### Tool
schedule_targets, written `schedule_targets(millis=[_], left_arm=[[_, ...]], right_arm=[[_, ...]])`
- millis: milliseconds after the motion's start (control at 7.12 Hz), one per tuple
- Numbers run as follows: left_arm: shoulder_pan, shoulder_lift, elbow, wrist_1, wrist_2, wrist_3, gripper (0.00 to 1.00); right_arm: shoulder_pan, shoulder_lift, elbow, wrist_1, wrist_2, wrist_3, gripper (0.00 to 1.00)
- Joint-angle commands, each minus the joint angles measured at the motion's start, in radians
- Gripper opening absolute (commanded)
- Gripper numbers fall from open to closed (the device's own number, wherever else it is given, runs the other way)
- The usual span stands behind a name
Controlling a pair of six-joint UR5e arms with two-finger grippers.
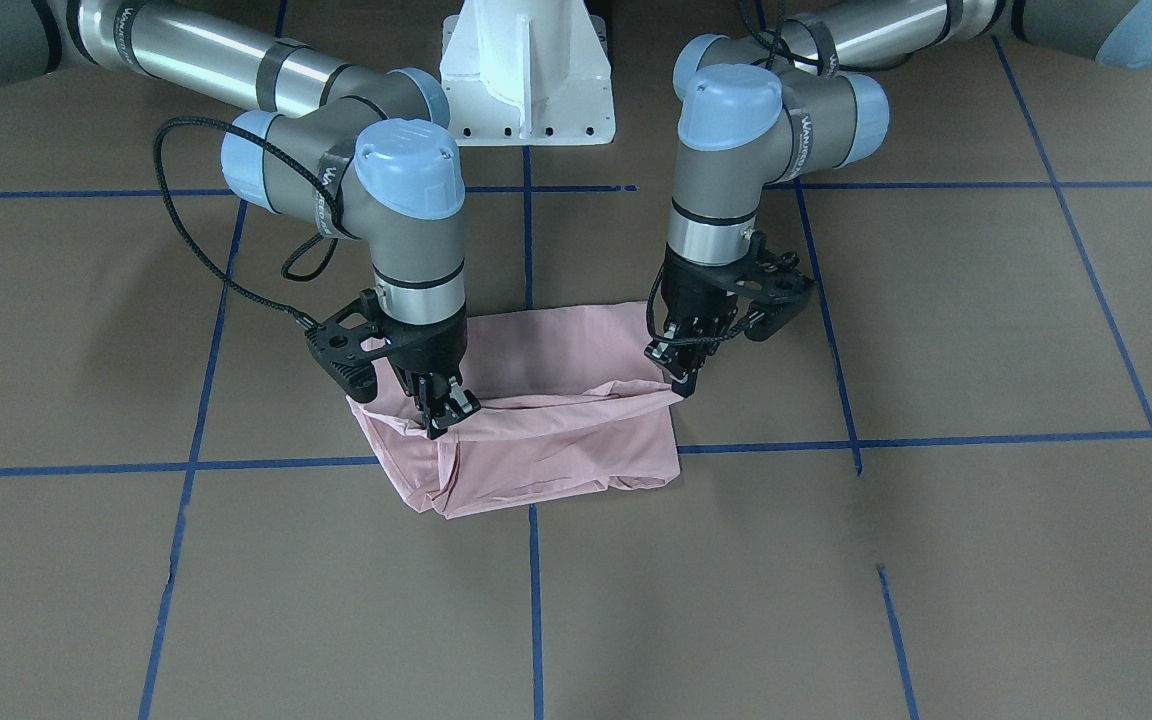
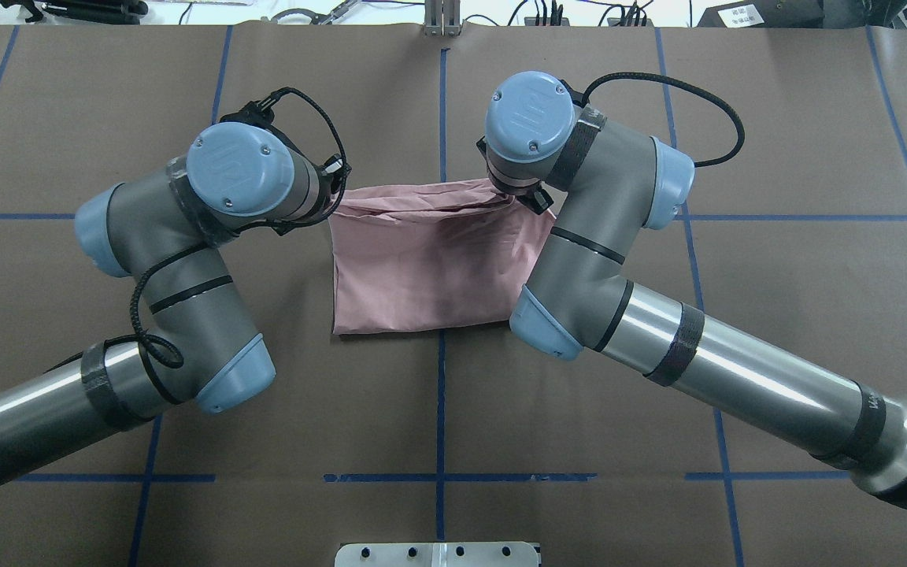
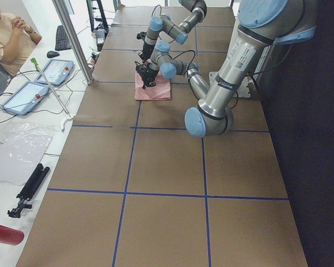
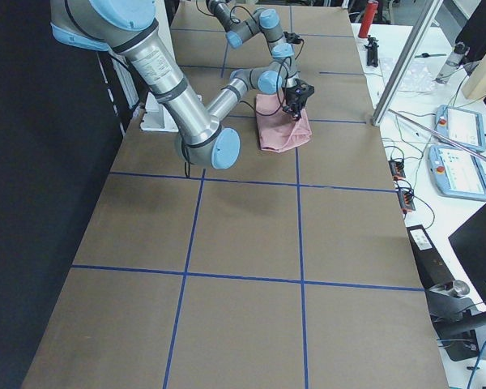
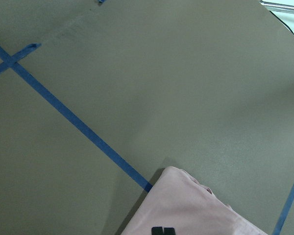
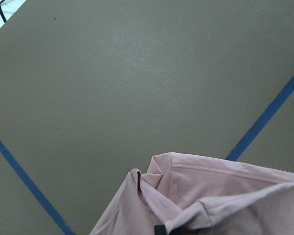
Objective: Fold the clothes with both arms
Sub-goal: 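Lift the near edge with both grippers and fold it over toward the far edge, then release the folded shirt and lift both grippers away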
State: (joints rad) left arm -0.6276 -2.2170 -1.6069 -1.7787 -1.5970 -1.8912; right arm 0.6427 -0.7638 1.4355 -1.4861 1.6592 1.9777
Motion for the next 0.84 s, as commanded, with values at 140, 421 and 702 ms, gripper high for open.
schedule_targets(millis=[140,421,702], left_arm=[[-0.073,-0.038,0.303,-0.266,0.121,0.248,0.33],[-0.099,0.041,0.213,-0.324,0.120,0.279,0.99],[-0.109,0.078,0.155,-0.326,0.041,0.299,1.00]], right_arm=[[0.052,0.162,-0.457,0.379,0.002,-0.116,0.60],[0.164,0.156,-0.404,0.344,0.113,-0.219,1.00],[0.189,-0.010,-0.224,0.334,0.158,-0.316,1.00]])
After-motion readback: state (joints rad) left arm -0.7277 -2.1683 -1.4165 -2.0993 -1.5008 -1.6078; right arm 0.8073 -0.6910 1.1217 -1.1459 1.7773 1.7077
